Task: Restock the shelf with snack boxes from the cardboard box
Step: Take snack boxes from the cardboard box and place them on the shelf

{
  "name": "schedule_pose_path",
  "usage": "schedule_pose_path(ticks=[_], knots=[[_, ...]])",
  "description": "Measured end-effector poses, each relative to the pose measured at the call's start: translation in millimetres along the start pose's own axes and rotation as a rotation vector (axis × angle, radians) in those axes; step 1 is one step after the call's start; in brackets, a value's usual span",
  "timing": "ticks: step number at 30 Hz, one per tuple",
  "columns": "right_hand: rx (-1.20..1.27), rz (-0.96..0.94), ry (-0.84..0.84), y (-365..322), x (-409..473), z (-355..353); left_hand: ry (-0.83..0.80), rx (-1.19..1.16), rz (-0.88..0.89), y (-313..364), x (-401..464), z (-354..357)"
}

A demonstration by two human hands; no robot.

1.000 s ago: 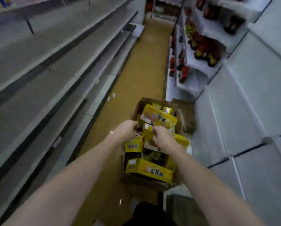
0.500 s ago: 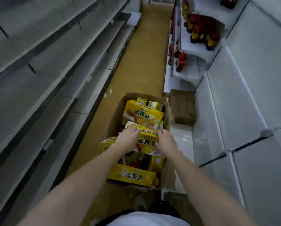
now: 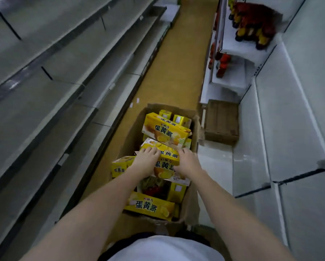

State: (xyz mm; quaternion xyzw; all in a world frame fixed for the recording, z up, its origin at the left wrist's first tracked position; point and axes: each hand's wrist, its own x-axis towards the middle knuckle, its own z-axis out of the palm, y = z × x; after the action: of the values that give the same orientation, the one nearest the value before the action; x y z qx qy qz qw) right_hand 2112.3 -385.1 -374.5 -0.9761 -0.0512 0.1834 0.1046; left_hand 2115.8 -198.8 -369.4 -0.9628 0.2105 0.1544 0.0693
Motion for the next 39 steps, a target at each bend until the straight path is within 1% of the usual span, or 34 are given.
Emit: schedule_pose_path(ticks=[4,8,10,17,20,26,30,36,39], knots=[[0.023,-0.01,-0.068,-2.5,3.9,5.0,-0.011,-0.008,-0.03,1.8,2.9,-4.8],[0.035,-0.012,-0.057,-4.6,1.5,3.6,-0.024,-0.009,-0.09,3.2,0.8,-0.3],[0.044,-0.014,-0.078,-5.9,-0.4,1.0,-0.046,0.003,-0.11,4.4,-1.5,2.0],[0.061,-0.035,-0.116,-8.2,-1.4,-7.7,-0.094,-0.023,-0.112,4.2,0.6,-5.0],[0.048,-0.062,-0.088,-11.3,-1.1,-18.0,-0.089,-0.041,-0.094,-0.2,3.7,-10.3],[0.031,-0.141,0.005,-15.6,1.9,-52.3,0.022,-0.173,-0.046,-15.4,8.8,-41.1],[0.007,-0.2,0.066,-18.4,6.2,-78.8,0.079,-0.167,-0.025,-29.9,9.9,-73.3],[0.01,-0.283,0.076,-28.6,14.7,-116.9,0.109,-0.284,-0.08,-51.5,-1.4,-114.8],[0.01,-0.341,0.111,-45.0,19.1,-136.8,0.144,-0.321,-0.115,-68.3,-12.3,-130.2]])
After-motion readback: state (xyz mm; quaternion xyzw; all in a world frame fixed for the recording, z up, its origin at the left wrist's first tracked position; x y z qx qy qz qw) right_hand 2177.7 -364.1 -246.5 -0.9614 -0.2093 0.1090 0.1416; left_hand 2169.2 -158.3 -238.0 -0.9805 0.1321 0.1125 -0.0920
